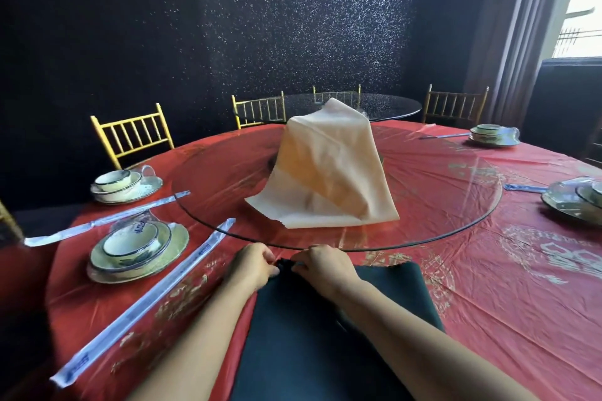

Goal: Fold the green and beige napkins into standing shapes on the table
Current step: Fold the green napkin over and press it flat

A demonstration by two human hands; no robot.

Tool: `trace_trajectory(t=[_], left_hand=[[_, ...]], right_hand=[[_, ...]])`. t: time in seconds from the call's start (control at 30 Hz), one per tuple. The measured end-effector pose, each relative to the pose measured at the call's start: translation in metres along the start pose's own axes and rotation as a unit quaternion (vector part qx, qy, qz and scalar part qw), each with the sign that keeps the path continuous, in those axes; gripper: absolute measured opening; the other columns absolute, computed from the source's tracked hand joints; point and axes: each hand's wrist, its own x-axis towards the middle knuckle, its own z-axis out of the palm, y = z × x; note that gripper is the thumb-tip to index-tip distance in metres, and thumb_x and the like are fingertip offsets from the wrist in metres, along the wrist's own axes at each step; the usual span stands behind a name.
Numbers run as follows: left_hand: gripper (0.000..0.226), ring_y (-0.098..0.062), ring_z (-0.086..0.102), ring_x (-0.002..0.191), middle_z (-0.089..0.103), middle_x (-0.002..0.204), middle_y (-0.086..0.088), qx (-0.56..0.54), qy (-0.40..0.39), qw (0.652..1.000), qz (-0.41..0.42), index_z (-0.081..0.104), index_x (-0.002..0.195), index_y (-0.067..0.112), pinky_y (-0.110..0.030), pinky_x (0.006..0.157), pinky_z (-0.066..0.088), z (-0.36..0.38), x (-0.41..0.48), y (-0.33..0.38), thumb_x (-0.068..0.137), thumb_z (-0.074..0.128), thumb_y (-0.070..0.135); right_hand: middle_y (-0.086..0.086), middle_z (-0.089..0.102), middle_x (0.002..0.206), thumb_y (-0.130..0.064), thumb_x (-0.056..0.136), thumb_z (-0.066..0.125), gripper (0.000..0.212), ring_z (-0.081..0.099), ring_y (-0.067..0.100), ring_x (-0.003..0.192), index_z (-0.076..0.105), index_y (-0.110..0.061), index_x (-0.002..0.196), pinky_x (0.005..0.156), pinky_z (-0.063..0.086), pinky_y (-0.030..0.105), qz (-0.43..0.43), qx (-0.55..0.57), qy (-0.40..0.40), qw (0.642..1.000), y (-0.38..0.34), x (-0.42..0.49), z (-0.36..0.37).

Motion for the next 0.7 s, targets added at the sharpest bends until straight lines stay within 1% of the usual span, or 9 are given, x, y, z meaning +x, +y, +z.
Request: trace_trajectory(t=[0.13, 0.17, 0.23, 0.3, 0.37, 0.43, 0.53, 0.6, 0.7], left_hand=[[0.031, -0.023, 0.061, 0.079, 0.066, 0.087, -0.007, 0.006, 0.025, 1.0, 0.001, 0.051, 0.061, 0.025, -0.03, 0.073, 0.048, 0.0, -0.006, 0.011, 0.072, 0.074, 0.008], [0.03, -0.023, 0.061, 0.083, 0.064, 0.088, -0.005, 0.017, 0.031, 0.999, 0.001, 0.049, 0.062, 0.025, -0.028, 0.072, 0.045, 0.0, -0.008, 0.013, 0.073, 0.073, 0.01], [0.026, -0.025, 0.061, 0.094, 0.063, 0.096, -0.005, 0.035, 0.031, 0.999, 0.0, 0.048, 0.07, 0.022, -0.029, 0.077, 0.045, 0.0, -0.01, 0.018, 0.076, 0.071, 0.012], [0.024, -0.025, 0.061, 0.095, 0.063, 0.101, -0.007, 0.041, 0.021, 0.999, -0.008, 0.049, 0.073, 0.02, -0.029, 0.079, 0.046, 0.0, -0.01, 0.021, 0.077, 0.071, 0.012], [0.028, -0.021, 0.058, 0.083, 0.064, 0.094, -0.008, 0.03, 0.015, 0.999, -0.009, 0.049, 0.064, 0.021, -0.025, 0.069, 0.042, -0.001, -0.007, 0.022, 0.076, 0.072, 0.008], [0.033, -0.018, 0.054, 0.077, 0.061, 0.084, -0.007, 0.015, 0.016, 1.0, -0.006, 0.049, 0.058, 0.022, -0.023, 0.066, 0.038, 0.0, -0.005, 0.022, 0.075, 0.071, 0.004], [0.033, -0.02, 0.054, 0.075, 0.059, 0.081, -0.003, 0.024, 0.031, 0.999, 0.001, 0.049, 0.058, 0.024, -0.025, 0.066, 0.042, 0.002, -0.006, 0.022, 0.077, 0.069, 0.005], [0.033, -0.021, 0.053, 0.075, 0.058, 0.083, -0.002, 0.038, 0.046, 0.998, 0.011, 0.047, 0.06, 0.024, -0.024, 0.064, 0.04, 0.004, -0.007, 0.022, 0.078, 0.066, 0.004], [0.031, -0.023, 0.056, 0.081, 0.059, 0.087, -0.003, 0.033, 0.039, 0.999, 0.01, 0.048, 0.063, 0.024, -0.024, 0.068, 0.041, 0.005, -0.007, 0.023, 0.078, 0.066, 0.004]], right_hand=[[0.013, 0.066, 0.11, -0.035, 0.091, 0.048, 0.03, 0.06, 0.034, 0.103, 0.065, -0.017, 0.109, 0.078, 0.045, 0.034, 0.031, -0.014, 0.0, 0.999, -0.001, 0.005, 0.005], [0.013, 0.066, 0.109, -0.035, 0.091, 0.048, 0.03, 0.06, 0.034, 0.101, 0.066, -0.017, 0.106, 0.075, 0.044, 0.033, 0.037, -0.013, 0.002, 0.999, -0.001, 0.006, 0.007], [0.011, 0.068, 0.106, -0.035, 0.089, 0.049, 0.028, 0.061, 0.033, 0.099, 0.067, -0.018, 0.102, 0.071, 0.042, 0.031, 0.043, 0.002, 0.012, 0.999, 0.0, 0.006, 0.009], [0.009, 0.068, 0.104, -0.034, 0.088, 0.051, 0.026, 0.061, 0.032, 0.098, 0.068, -0.019, 0.101, 0.072, 0.043, 0.031, 0.046, 0.019, 0.025, 0.998, 0.001, 0.006, 0.01], [0.009, 0.069, 0.104, -0.034, 0.087, 0.052, 0.026, 0.061, 0.031, 0.098, 0.067, -0.021, 0.103, 0.074, 0.044, 0.031, 0.044, 0.024, 0.036, 0.998, 0.001, 0.005, 0.01], [0.008, 0.069, 0.105, -0.035, 0.087, 0.053, 0.026, 0.061, 0.031, 0.099, 0.067, -0.022, 0.104, 0.075, 0.045, 0.032, 0.043, 0.031, 0.043, 0.998, 0.001, 0.004, 0.011], [0.007, 0.069, 0.104, -0.035, 0.086, 0.053, 0.025, 0.061, 0.03, 0.099, 0.067, -0.023, 0.104, 0.077, 0.046, 0.032, 0.047, 0.043, 0.049, 0.997, 0.002, 0.004, 0.012], [0.007, 0.069, 0.104, -0.033, 0.087, 0.053, 0.025, 0.061, 0.031, 0.1, 0.066, -0.023, 0.105, 0.078, 0.047, 0.033, 0.05, 0.044, 0.05, 0.997, 0.001, 0.005, 0.012], [0.007, 0.069, 0.105, -0.032, 0.087, 0.052, 0.025, 0.061, 0.031, 0.1, 0.065, -0.023, 0.106, 0.078, 0.047, 0.033, 0.05, 0.048, 0.059, 0.996, 0.001, 0.005, 0.013]])
